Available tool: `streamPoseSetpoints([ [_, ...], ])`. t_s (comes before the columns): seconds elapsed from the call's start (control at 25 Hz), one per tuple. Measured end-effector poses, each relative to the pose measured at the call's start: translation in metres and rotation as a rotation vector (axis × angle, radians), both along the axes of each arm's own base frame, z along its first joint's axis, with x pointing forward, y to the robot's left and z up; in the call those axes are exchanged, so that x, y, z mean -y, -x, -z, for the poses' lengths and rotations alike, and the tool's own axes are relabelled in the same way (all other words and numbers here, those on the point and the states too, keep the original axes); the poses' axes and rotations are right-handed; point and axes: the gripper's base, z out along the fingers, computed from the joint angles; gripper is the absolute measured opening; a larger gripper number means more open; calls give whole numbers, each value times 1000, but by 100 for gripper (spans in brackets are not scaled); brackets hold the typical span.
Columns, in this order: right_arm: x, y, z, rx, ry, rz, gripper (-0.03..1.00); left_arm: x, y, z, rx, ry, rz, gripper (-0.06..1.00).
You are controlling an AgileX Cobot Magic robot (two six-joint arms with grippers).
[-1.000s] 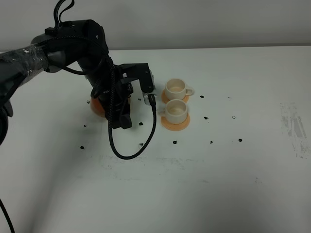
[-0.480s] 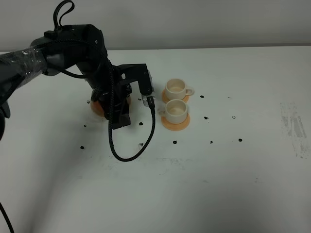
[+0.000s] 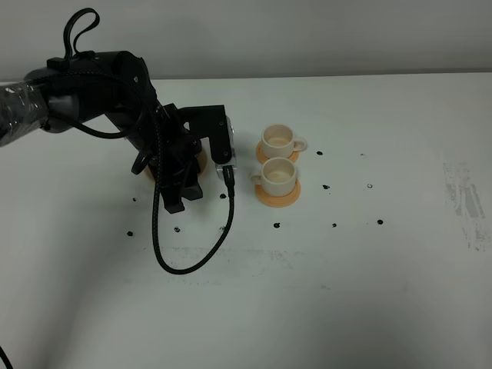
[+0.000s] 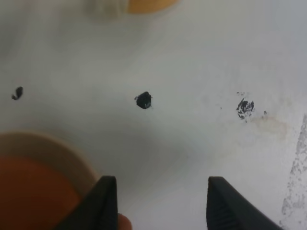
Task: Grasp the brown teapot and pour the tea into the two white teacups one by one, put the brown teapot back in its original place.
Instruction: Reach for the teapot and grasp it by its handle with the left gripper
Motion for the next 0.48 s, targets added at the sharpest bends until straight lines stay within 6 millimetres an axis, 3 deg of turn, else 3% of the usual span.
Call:
streamPoseSetpoints([
  [0.48, 0, 0, 0, 0, 0, 0, 45, -3, 5, 11, -1, -11, 17, 43],
])
